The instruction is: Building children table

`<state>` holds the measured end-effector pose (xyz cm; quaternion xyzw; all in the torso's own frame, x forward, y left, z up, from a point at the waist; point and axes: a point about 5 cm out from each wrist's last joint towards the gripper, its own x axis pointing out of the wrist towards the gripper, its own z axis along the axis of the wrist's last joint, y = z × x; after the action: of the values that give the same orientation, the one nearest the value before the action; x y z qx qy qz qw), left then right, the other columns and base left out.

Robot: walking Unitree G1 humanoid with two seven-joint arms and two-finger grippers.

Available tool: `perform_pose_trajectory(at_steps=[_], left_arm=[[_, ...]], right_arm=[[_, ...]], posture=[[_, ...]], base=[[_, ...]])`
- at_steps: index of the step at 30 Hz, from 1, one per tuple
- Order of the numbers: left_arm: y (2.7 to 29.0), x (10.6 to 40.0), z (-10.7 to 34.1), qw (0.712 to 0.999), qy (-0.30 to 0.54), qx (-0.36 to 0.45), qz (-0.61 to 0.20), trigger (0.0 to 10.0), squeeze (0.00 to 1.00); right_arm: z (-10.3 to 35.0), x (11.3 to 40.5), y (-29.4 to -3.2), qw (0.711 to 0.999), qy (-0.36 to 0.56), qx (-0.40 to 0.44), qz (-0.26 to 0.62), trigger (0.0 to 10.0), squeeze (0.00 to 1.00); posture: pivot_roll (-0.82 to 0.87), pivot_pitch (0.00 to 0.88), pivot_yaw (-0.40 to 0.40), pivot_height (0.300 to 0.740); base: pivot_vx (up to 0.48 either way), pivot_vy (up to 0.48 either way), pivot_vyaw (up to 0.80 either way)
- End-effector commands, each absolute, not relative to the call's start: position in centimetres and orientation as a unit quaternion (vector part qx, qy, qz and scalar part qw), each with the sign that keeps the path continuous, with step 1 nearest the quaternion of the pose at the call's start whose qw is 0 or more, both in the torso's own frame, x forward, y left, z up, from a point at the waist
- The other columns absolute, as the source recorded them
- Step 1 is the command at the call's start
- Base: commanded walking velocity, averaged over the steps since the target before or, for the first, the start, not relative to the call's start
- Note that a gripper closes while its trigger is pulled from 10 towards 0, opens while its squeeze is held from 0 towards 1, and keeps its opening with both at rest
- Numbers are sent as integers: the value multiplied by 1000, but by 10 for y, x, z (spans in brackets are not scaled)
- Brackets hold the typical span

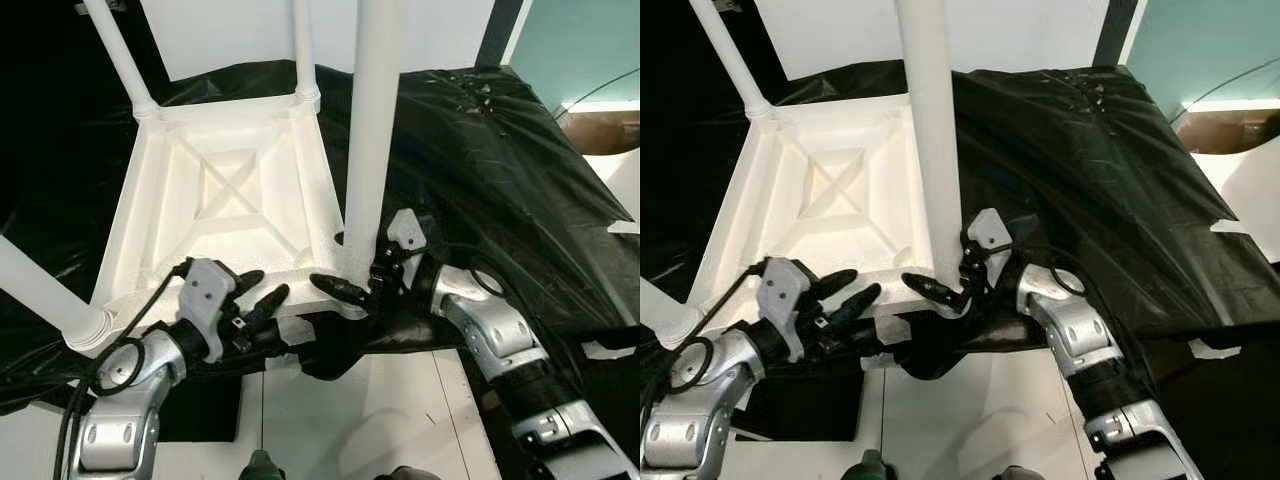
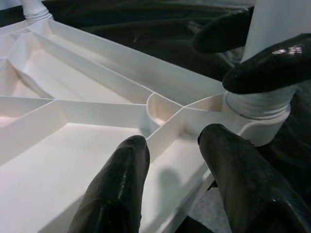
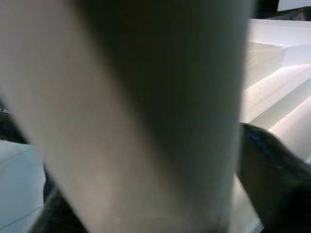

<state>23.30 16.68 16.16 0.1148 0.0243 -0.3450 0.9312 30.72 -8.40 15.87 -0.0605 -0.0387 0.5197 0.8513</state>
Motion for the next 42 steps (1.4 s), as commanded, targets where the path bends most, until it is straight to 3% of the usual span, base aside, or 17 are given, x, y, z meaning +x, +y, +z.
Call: perform_pose_trajectory(at_steps=[1,11,14,15,19,29,30,32,38,39,42], left_arm=[[168,234,161,936,24,121,-331,10000,0],[164,238,155,943,29,138,-301,10000,0],[163,241,153,946,30,136,-293,10000,0],[159,245,155,948,25,130,-291,10000,0],[154,248,155,948,23,115,-295,10000,0],[143,249,154,947,15,102,-303,10000,0],[142,249,154,948,15,100,-303,10000,0],[140,250,154,948,14,99,-303,10000,0],[142,252,156,949,10,100,-299,10000,0],[142,251,156,949,10,100,-299,10000,0],[141,251,155,949,9,100,-299,10000,0]], right_arm=[[158,314,-83,852,-34,-69,518,0,0],[155,330,-90,894,-18,-53,445,0,0],[149,335,-92,918,-5,-57,392,0,0],[144,336,-87,940,6,-47,337,0,0],[133,335,-76,969,36,-19,245,0,0],[125,333,-61,989,43,13,138,39,0],[126,333,-59,990,36,16,135,2078,0],[130,332,-59,990,20,17,141,10000,0],[135,326,-61,985,3,41,169,10000,39],[136,326,-62,984,-7,43,173,10000,1000],[140,324,-67,980,-24,40,195,10000,1000]], posture=[[133,65,-14,740],[119,56,-16,740],[119,56,-16,740],[106,48,-17,740],[99,44,-14,740],[94,33,-7,740],[90,30,-5,740],[95,26,-9,740],[95,24,-10,740],[93,24,-10,740],[91,24,-10,740]], base=[[0,0,0],[0,0,0],[0,0,0],[0,0,0],[0,0,0],[0,0,0],[0,0,0],[0,0,0],[0,0,0],[0,0,0],[0,0,0]])
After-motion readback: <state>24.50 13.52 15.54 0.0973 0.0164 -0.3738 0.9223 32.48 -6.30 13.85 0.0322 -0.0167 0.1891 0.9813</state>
